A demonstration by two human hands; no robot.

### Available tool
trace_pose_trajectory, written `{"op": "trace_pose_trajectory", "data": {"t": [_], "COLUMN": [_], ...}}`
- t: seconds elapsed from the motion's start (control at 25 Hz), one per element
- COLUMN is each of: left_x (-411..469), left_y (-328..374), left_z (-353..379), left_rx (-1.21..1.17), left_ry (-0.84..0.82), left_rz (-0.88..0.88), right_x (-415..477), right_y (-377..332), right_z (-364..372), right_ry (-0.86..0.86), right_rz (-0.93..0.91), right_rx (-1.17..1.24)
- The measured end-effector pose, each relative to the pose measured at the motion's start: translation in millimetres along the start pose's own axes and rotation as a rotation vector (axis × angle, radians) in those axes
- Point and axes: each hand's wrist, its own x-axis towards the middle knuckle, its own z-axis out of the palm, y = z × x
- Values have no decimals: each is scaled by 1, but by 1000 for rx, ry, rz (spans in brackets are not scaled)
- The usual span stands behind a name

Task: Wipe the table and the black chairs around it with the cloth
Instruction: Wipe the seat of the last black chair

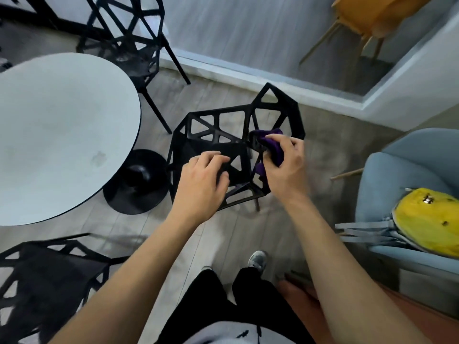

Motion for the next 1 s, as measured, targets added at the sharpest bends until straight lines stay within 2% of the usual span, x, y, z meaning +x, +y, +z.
{"op": "trace_pose_trajectory", "data": {"t": [0.24, 0.56, 0.72, 1.0], "left_x": [24, 112, 159, 234], "left_y": [52, 80, 102, 136], "left_z": [-21, -36, -29, -5], "left_rx": [-1, -61, -72, -48], "left_ry": [37, 76, 38, 72], "left_rz": [4, 93, 169, 100], "right_x": [38, 109, 144, 238], "right_y": [12, 7, 18, 48], "right_z": [-63, -104, -121, -133], "right_ry": [-42, 53, 129, 64], "right_rz": [-108, -53, -7, -23], "right_rx": [-218, -176, -182, -110]}}
